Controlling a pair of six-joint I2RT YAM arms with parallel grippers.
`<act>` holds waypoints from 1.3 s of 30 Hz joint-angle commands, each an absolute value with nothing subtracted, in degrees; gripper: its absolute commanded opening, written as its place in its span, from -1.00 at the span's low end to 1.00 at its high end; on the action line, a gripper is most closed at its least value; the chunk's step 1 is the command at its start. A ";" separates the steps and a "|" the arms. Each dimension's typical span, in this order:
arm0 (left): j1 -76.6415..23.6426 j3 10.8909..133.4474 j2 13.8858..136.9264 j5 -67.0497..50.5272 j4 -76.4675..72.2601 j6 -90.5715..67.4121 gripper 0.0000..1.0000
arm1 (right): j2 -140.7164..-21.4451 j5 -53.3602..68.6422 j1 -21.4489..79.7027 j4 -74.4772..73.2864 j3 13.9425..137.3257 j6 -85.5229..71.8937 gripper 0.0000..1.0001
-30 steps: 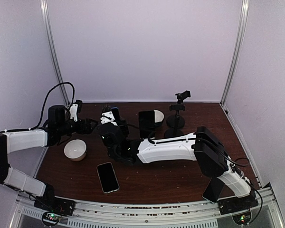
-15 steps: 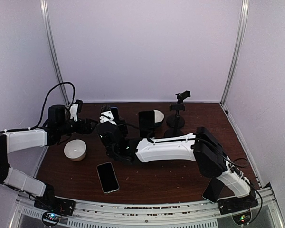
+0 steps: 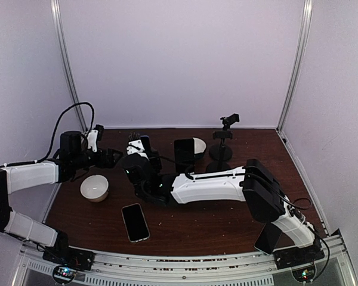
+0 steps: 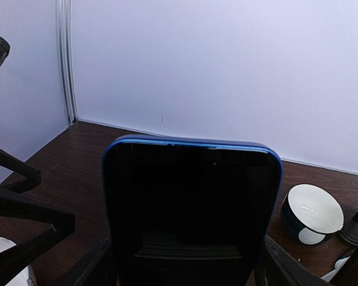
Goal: Place the phone on the phone stand
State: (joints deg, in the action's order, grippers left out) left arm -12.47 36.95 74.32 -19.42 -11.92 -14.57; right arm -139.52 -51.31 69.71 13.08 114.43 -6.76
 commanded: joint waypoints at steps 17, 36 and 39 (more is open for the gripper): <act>-12.26 38.51 73.41 -19.05 -12.79 -12.92 0.96 | -138.74 -53.86 69.75 15.66 114.31 -5.26 1.00; -13.69 39.39 68.11 -9.92 -8.99 -14.43 0.96 | -106.57 -31.56 73.38 5.44 95.19 4.09 1.00; -14.90 41.57 67.73 -6.93 -5.71 -13.89 0.96 | -99.95 -30.13 70.52 -8.23 93.90 -1.47 1.00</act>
